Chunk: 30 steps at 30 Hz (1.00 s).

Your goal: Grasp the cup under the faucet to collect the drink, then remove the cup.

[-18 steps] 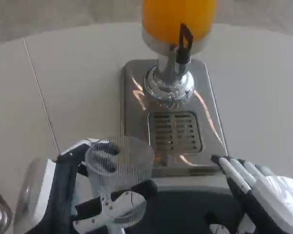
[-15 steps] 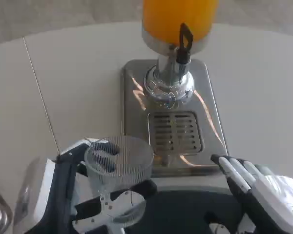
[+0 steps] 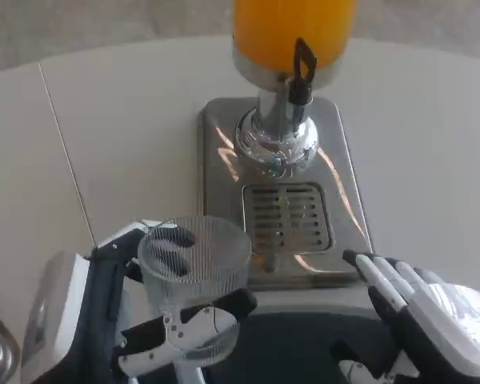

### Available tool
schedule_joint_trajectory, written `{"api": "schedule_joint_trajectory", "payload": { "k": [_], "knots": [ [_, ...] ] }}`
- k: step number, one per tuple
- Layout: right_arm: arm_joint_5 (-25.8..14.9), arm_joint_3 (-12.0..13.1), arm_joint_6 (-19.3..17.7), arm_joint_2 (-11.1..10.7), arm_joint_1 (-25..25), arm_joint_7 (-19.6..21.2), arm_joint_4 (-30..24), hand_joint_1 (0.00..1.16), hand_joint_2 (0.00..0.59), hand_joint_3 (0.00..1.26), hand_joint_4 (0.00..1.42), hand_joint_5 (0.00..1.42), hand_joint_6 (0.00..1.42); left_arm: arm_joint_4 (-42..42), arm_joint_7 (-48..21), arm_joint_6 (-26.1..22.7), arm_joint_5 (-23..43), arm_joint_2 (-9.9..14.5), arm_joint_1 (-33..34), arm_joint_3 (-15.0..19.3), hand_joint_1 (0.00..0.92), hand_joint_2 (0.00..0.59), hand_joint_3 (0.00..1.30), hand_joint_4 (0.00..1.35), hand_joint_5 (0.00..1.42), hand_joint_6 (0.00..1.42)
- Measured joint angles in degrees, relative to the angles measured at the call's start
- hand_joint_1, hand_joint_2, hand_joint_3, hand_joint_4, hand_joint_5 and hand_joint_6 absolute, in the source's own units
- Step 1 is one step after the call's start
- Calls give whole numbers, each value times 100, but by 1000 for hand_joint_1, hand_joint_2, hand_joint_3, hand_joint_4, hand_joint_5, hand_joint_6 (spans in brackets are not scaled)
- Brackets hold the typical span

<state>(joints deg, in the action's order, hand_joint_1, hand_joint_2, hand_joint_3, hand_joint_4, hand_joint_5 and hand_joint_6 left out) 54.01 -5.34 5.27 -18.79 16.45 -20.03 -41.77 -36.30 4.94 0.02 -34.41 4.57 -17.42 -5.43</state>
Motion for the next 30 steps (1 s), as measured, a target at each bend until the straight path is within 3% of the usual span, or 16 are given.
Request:
{"api": "schedule_joint_trajectory", "payload": {
  "k": [9, 19, 25, 30],
  "knots": [
    [-19, 8, 74, 10, -50, -28, 12, 273, 461, 0, 0, 0, 0, 160, -1, -87, -35, -54, 295, -121, 699, 0, 928, 1103, 1309, 1424],
    [-60, 57, 93, -10, -36, -161, 14, 265, 467, 0, 0, 0, 0, 959, 161, -403, -480, -476, 1349, -681, 699, 0, 928, 1103, 1309, 1424],
    [-152, 197, 93, -85, 91, -228, -79, 261, 468, 0, 0, 0, 0, 1453, 450, -537, -681, -672, 1800, -824, 699, 0, 928, 1103, 1309, 1424],
    [-243, 274, 91, -169, 111, -300, -120, 258, 468, 0, 0, 0, 0, 1937, 676, -602, -724, -696, 2133, -946, 699, 0, 928, 1103, 1309, 1424]
  ]
}}
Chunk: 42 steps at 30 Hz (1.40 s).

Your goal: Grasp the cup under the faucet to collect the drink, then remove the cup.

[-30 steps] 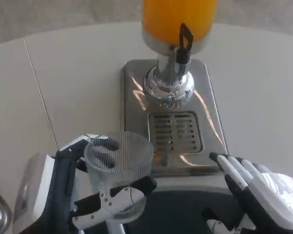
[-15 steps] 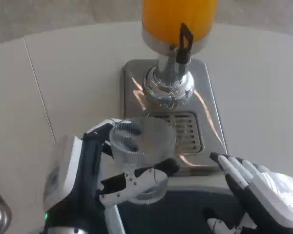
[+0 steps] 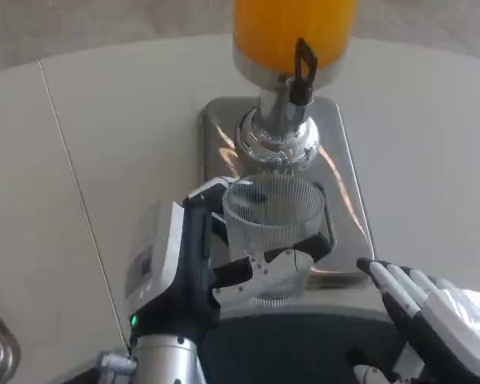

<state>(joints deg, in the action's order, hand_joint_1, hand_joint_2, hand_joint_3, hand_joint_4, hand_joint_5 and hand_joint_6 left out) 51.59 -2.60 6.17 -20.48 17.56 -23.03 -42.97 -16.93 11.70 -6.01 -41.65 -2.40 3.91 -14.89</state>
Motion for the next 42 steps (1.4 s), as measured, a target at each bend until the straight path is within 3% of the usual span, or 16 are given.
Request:
{"api": "schedule_joint_trajectory", "payload": {
  "k": [8, 29, 37, 42],
  "knots": [
    [-252, 202, -18, -119, 24, -85, -14, 255, 469, 0, 0, 0, 0, 965, 461, -249, -136, -10, 643, -211, 699, 0, 928, 1103, 1309, 1424],
    [-623, 561, -8, -401, 83, -284, -16, 253, 469, 0, 0, 0, 0, 3556, 1836, -440, 282, -600, 2493, -141, 699, 0, 919, 1102, 1309, 1424],
    [-705, 566, 51, -408, -2, -366, 31, 248, 461, 0, 0, 0, 0, 4509, 2490, -132, 525, -358, 3067, -69, 696, 0, 919, 1102, 1309, 1424],
    [-698, 519, 66, -411, -167, -379, 35, 245, 460, 0, 0, 0, 0, 4961, 2617, -130, 700, -331, 3483, -57, 691, 0, 918, 1102, 1308, 1424]
  ]
}}
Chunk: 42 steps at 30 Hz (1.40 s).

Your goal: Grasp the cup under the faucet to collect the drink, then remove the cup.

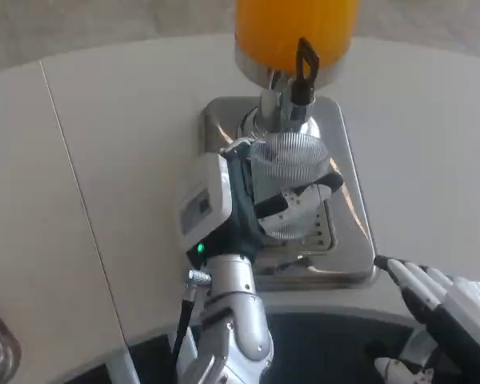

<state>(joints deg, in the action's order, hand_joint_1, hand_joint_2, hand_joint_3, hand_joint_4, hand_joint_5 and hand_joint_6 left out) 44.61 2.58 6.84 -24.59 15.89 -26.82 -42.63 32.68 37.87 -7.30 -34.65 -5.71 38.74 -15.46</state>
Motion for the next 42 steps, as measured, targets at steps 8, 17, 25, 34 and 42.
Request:
{"api": "schedule_joint_trajectory", "payload": {
  "k": [8, 17, 25, 34, 42],
  "knots": [
    [12, -201, 102, 0, -264, -118, 28, 245, 466, 0, 0, 0, 0, 294, 69, 80, 130, 10, 229, -19, 640, 0, 853, 949, 1222, 1423],
    [10, -318, 219, -1, -494, -130, 212, 246, 468, 0, 0, 0, 0, 185, -22, 209, 269, 26, 116, -68, 288, 39, 509, 418, 886, 1264],
    [-18, -338, 313, -2, -824, -130, 369, 251, 465, 0, 0, 0, 0, -61, -198, 214, 268, 131, -49, -109, 198, 46, 310, 178, 419, 614],
    [-19, -340, 360, -14, -859, -181, 364, 261, 462, 0, 0, 0, 0, -185, -326, 214, 268, 154, -93, -117, 193, 42, 290, 155, 408, 577],
    [-68, -332, 360, -31, -859, -180, 364, 267, 461, 0, 0, 0, 0, -517, -402, 246, 269, 231, -314, -103, 128, 28, 245, 122, 397, 526]
  ]
}}
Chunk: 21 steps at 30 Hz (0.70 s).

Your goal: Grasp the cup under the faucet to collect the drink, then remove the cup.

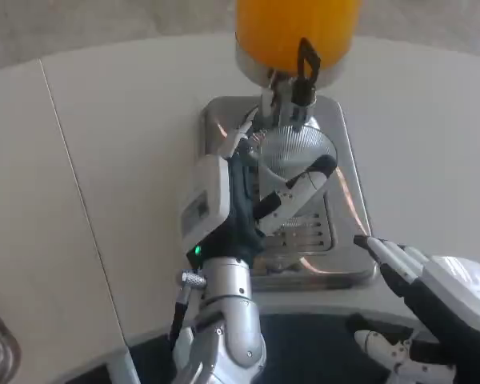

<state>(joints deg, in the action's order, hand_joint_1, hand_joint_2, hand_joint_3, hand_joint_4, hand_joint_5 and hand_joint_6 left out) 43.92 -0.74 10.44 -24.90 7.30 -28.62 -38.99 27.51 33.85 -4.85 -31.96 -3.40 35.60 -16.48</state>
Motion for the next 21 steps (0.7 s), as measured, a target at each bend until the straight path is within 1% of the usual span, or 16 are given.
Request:
{"api": "schedule_joint_trajectory", "payload": {
  "k": [4, 9, 11, 17, 18, 21],
  "knots": [
    [-30, 8, 0, -2, 1, 2, 1, 269, 461, 0, 0, 0, 0, -522, -75, 65, -1, 147, -233, 37, 126, 31, 239, 120, 397, 524],
    [-40, 10, -1, -4, 4, 13, 4, 270, 461, 0, 0, 0, 0, -1007, -235, 62, -3, 305, -512, 148, 126, 30, 245, 154, 400, 533],
    [-44, 9, -2, -3, 4, 25, 4, 271, 461, 0, 0, 0, 0, -1169, -290, 50, -4, 359, -614, 190, 129, 38, 253, 179, 403, 528],
    [-89, 9, -1, 59, 9, 131, 1, 268, 459, 0, 0, 0, 0, -2033, -691, -78, -72, 679, -1156, 234, 123, 58, 267, 218, 380, 463],
    [-162, 12, -1, 100, 8, 170, 2, 266, 459, 0, 0, 0, 0, -2299, -814, -101, -134, 781, -1340, 241, 124, 60, 267, 219, 378, 462],
    [-293, 57, 0, 192, -63, 254, 16, 261, 459, 0, 0, 0, 0, -2812, -1047, -105, -223, 987, -1720, 278, 123, 62, 267, 221, 376, 461]
  ]
}}
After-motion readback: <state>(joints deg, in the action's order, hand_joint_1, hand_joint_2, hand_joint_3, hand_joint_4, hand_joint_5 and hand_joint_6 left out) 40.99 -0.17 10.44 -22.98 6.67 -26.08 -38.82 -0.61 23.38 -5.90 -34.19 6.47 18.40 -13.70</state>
